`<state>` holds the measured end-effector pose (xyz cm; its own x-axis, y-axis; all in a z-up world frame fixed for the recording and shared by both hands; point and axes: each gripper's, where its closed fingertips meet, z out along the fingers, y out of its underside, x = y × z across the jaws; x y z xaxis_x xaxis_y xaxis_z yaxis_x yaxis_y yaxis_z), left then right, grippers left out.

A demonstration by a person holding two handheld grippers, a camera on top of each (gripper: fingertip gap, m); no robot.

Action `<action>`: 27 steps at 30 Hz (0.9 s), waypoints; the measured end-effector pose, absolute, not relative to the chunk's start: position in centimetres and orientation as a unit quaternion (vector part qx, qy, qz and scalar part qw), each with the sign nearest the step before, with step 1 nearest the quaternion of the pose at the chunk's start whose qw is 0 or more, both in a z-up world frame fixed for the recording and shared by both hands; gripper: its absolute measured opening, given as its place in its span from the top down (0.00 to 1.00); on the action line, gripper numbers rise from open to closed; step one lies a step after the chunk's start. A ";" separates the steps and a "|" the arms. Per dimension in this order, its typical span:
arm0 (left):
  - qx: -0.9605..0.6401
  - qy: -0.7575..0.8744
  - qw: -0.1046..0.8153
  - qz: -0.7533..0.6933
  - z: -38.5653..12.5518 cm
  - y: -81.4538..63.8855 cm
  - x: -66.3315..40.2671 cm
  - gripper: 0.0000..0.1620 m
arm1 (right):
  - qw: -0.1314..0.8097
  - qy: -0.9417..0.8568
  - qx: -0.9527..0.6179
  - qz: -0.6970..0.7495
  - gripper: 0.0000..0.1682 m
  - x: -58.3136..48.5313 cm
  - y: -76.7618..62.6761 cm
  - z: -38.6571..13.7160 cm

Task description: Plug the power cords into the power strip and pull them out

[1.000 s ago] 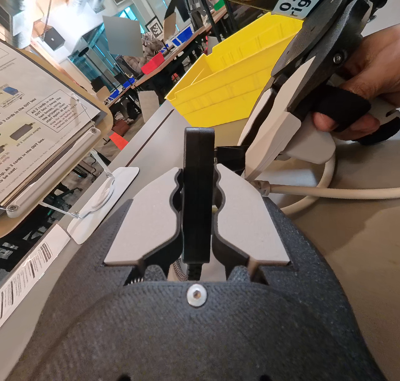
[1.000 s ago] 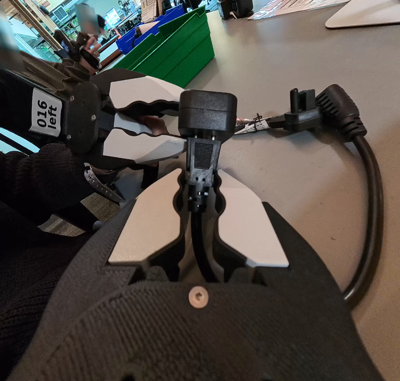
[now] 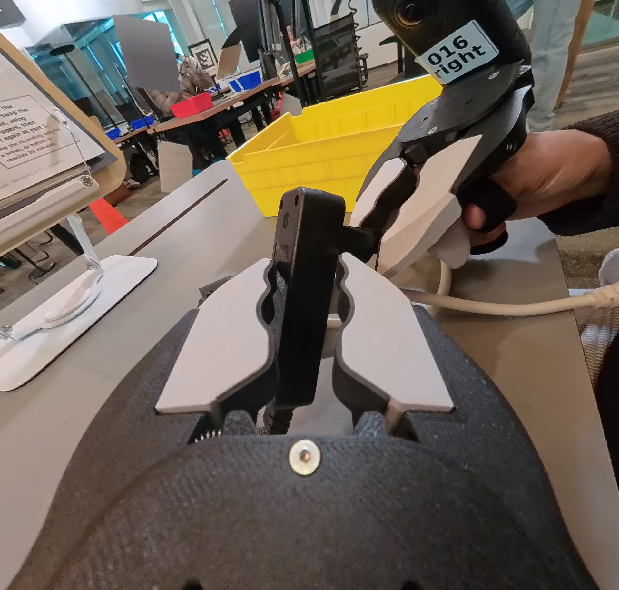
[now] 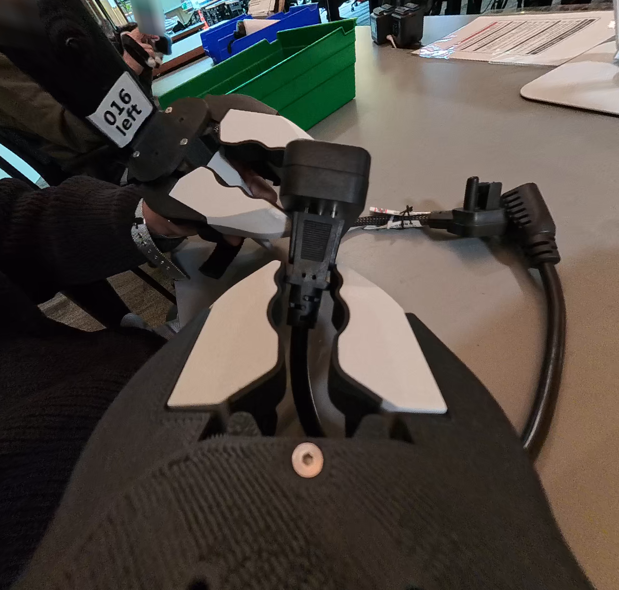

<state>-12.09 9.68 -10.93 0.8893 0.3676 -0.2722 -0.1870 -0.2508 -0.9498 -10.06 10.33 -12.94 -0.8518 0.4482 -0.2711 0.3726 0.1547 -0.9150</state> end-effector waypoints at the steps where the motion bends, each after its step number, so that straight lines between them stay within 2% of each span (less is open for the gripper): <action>1: -0.756 -0.060 0.614 0.220 -10.9 9.7 -12.0 0.77 | 0.030 -0.760 -0.265 0.593 0.85 -9.9 10.3 -12.8; 9: -0.744 -0.077 0.659 0.075 -10.8 9.8 -10.8 0.66 | -0.022 -0.754 -0.218 0.620 0.85 -8.2 9.7 -11.7; 14: -0.750 -0.060 0.657 0.043 -11.1 9.7 -10.1 0.65 | -0.025 -0.762 -0.204 0.614 0.85 -7.7 9.4 -11.8; 19: -0.753 -0.022 0.650 -0.100 -11.4 10.1 -6.7 0.67 | -0.068 -0.788 -0.143 0.595 0.85 -5.4 9.5 -12.3; 20: -0.742 -0.024 0.654 -0.145 -10.9 10.1 -6.0 0.65 | -0.077 -0.789 -0.136 0.594 0.85 -5.1 9.7 -12.3; 22: -0.726 -0.032 0.653 -0.212 -10.1 10.3 -5.1 0.57 | -0.085 -0.791 -0.135 0.591 0.85 -4.9 9.8 -12.3; 27: -0.741 -0.020 0.647 -0.176 -10.1 10.7 -4.9 0.54 | -0.099 -0.793 -0.139 0.585 0.85 -4.7 9.9 -12.5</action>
<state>-4.89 10.67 -10.12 0.9371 -0.1989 0.2867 0.2574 -0.1610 -0.9528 -4.72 9.85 -12.51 -0.9418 0.1042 -0.3195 0.3360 0.2766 -0.9003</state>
